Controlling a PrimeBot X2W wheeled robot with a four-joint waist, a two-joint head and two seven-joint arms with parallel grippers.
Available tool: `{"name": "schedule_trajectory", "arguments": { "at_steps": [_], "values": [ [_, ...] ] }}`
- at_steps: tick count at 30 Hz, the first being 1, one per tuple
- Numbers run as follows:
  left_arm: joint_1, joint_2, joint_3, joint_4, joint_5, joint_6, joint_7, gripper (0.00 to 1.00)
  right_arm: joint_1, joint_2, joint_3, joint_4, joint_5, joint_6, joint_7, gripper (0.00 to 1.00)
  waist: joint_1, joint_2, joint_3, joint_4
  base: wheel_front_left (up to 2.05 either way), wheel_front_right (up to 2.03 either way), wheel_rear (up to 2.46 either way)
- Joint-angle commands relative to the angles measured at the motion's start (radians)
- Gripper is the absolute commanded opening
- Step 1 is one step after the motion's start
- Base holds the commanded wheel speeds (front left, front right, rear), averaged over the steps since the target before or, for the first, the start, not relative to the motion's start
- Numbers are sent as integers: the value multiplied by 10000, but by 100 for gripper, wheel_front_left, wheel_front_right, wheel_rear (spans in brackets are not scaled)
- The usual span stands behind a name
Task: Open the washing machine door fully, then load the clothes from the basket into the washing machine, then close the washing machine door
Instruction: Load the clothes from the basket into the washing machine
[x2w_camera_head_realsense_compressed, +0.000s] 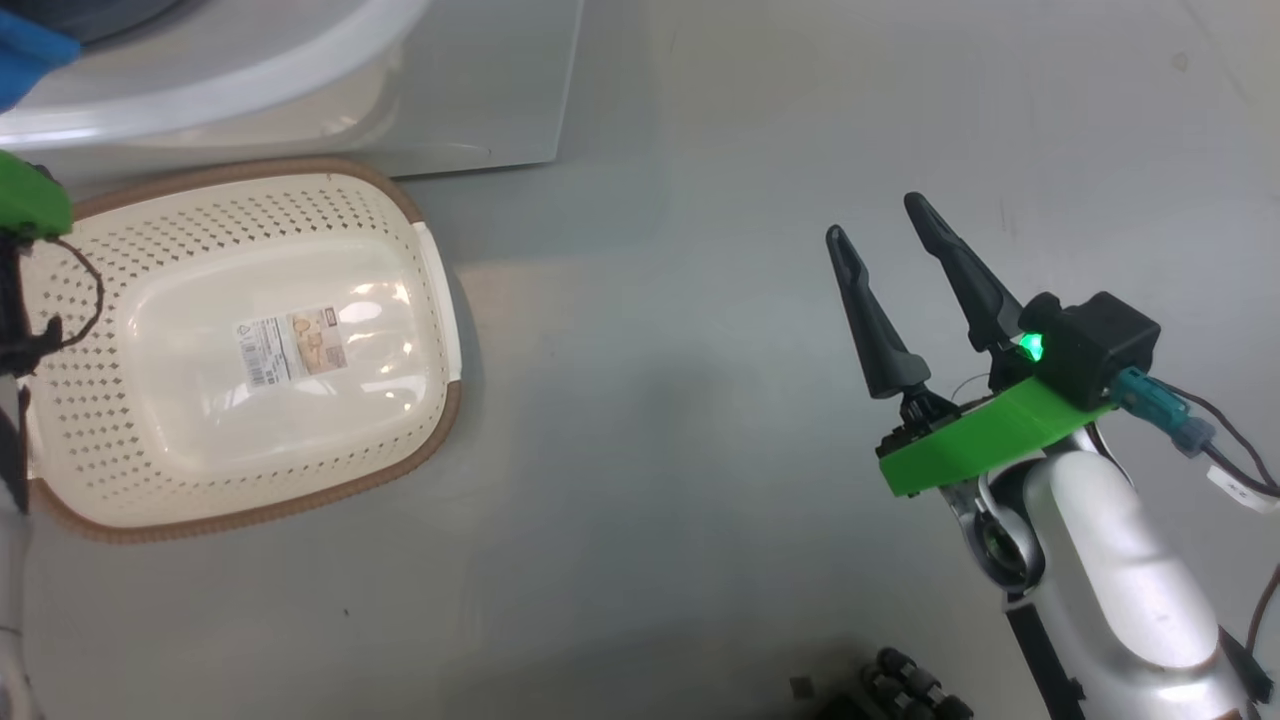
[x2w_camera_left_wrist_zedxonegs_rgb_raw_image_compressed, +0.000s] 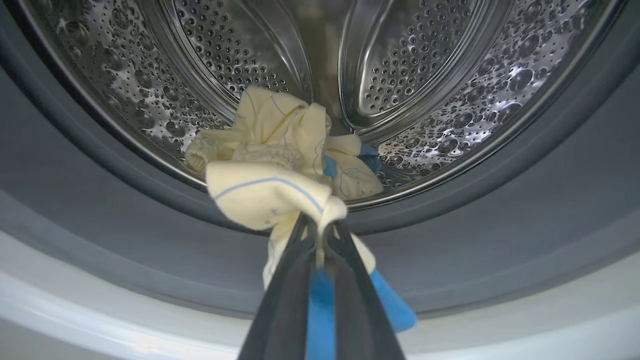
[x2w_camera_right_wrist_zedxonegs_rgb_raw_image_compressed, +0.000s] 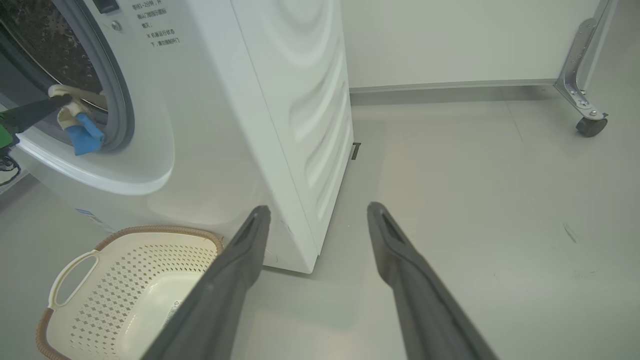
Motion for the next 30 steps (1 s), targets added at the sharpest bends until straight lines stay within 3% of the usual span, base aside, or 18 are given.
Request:
{"name": "schedule_trajectory", "arguments": {
  "at_steps": [1,9,14,21,30],
  "values": [
    [-231,725,249,-362,78,-23,-67,0,7,26,230,-334,98,-29,-65,100,0,0,110,-60,0,0,0],
    [-1938,1707,-219,-439,218,-293,870,0,-142,26,316,-501,315,-29,-65,100,0,0,815,-288,0,0,0],
    [-3685,2459,-1022,-371,349,-412,1917,0,-335,26,353,-612,456,-29,-65,100,0,0,1468,-426,0,0,0],
    [-5794,2893,-1951,46,-532,-432,3076,0,-615,26,633,-717,764,-29,-65,100,0,0,2169,-704,0,0,0],
    [-7803,3371,-3380,980,-512,-434,2843,0,-786,26,848,-843,887,-29,-65,100,0,0,2804,-1067,0,0,0]
  ]
}}
